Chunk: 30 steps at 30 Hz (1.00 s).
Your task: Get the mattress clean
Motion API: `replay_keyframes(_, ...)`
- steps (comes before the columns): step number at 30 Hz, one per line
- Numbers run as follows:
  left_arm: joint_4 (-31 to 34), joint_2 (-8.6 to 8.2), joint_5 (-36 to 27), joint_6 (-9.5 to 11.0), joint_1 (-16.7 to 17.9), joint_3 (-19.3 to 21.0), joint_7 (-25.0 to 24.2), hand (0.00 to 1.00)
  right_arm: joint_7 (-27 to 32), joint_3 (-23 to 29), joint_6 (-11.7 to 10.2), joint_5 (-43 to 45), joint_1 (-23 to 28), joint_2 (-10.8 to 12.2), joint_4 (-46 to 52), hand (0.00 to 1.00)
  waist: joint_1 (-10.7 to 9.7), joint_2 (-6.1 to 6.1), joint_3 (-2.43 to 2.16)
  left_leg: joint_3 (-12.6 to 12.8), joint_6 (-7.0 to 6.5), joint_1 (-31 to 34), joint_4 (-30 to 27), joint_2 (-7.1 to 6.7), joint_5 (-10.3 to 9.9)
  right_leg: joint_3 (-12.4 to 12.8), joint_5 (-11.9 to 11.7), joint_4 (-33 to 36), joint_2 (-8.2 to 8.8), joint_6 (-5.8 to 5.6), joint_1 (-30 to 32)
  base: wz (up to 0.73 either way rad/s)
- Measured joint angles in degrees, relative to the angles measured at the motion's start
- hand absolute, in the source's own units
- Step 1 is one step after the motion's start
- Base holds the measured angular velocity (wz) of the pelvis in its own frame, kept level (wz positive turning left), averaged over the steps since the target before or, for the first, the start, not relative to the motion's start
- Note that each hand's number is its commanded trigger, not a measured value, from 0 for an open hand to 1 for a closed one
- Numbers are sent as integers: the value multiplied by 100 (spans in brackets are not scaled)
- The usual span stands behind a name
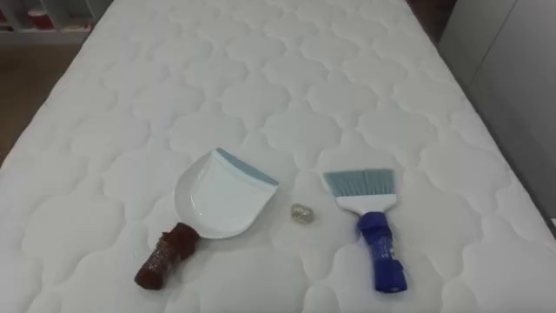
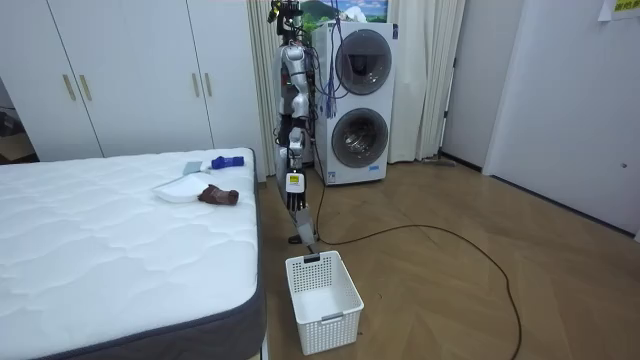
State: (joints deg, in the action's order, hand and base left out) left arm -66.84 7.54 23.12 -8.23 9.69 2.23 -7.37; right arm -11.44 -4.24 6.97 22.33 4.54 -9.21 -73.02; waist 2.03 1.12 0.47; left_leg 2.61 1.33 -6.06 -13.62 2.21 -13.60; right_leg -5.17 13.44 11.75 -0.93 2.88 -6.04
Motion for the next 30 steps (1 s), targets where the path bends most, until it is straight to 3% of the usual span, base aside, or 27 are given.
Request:
replay_keyframes(10,-2,21,2,184,94,-18,-96,0,13,-12,-122,32,14,-26,-9,0,-28,25,-17,-111,0,38,12,-15,1,-129,15,4,60,17,0,6)
replay_keyframes(14,17,20,8,242,112,-64,-3,0,151,-6,-144,-25,8,-25,-3,0,-20,13,-4,-165,0,60,24,-51,0,-190,29,-6,89,-11,1,7)
replay_keyframes(18,138,21,19,330,118,5,365,0,463,-2,-258,-113,8,-26,-1,0,-21,9,-6,-114,0,92,39,-65,1,-219,28,-10,91,-31,10,8)
replay_keyframes(21,373,22,17,402,118,40,738,0,636,3,-355,-169,-6,-26,-10,0,-16,-10,-32,-103,-1,166,28,-75,1,-276,25,-7,92,-39,63,6)
replay_keyframes(24,904,23,0,467,153,407,1035,0,700,19,-474,-177,12,-37,-4,0,-1,-8,-30,-106,-2,238,15,-75,2,-283,24,-3,95,-40,125,4)
replay_keyframes(26,1502,17,-69,586,154,566,1217,0,696,59,-529,-253,2,-70,20,0,38,-10,-23,-106,-3,243,19,-76,3,-285,21,-6,103,-44,132,2)
replay_keyframes(30,2472,-6,-501,1220,121,665,1651,0,686,130,-731,-411,69,-176,211,0,123,-46,-36,-93,-3,215,72,-82,3,-285,4,-15,99,-61,111,-4)
